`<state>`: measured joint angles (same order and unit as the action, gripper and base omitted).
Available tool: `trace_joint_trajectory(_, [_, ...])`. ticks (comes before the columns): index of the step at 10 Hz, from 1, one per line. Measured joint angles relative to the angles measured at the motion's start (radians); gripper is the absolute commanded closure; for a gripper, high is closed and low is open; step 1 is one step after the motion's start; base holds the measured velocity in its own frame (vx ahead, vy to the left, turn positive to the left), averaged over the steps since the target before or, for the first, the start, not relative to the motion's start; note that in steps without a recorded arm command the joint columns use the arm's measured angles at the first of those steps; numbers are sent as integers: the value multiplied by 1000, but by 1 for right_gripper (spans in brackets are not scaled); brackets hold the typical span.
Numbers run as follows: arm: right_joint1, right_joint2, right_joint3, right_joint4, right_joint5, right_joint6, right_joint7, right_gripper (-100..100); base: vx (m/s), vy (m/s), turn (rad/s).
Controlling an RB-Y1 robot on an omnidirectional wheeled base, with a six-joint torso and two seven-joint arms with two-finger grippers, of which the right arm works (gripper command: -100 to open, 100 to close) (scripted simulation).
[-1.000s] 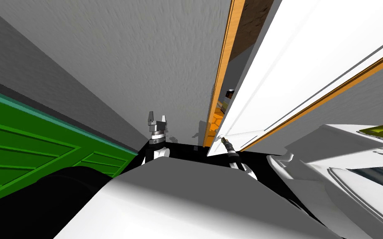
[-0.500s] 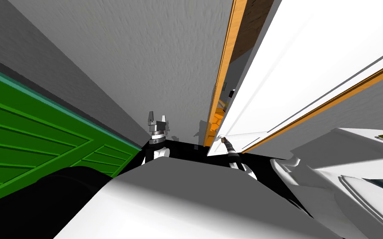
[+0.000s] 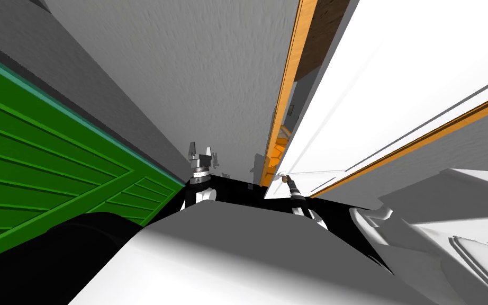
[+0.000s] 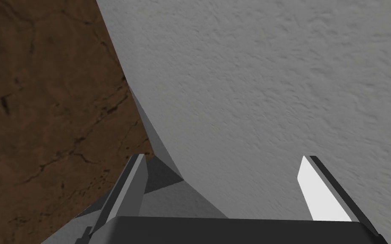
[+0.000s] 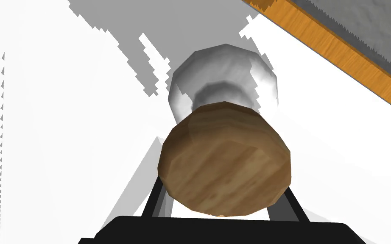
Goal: Pull the door open
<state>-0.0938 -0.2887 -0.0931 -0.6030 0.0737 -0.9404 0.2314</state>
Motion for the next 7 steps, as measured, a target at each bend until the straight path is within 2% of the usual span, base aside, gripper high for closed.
trace_joint_trajectory(3, [-11, -2, 9, 20, -30, -7, -63, 100, -48, -33, 91])
trace_joint_trajectory(5, [3, -5, 20, -3, -62, 7, -115, 100, -63, -57, 123])
trace_joint_trajectory(6, [-5, -6, 24, 10, -71, 4, -138, 100, -48, -43, 132])
trace_joint_trajectory(7, [0, -8, 29, 7, -85, 3, -165, 100, -44, -31, 47])
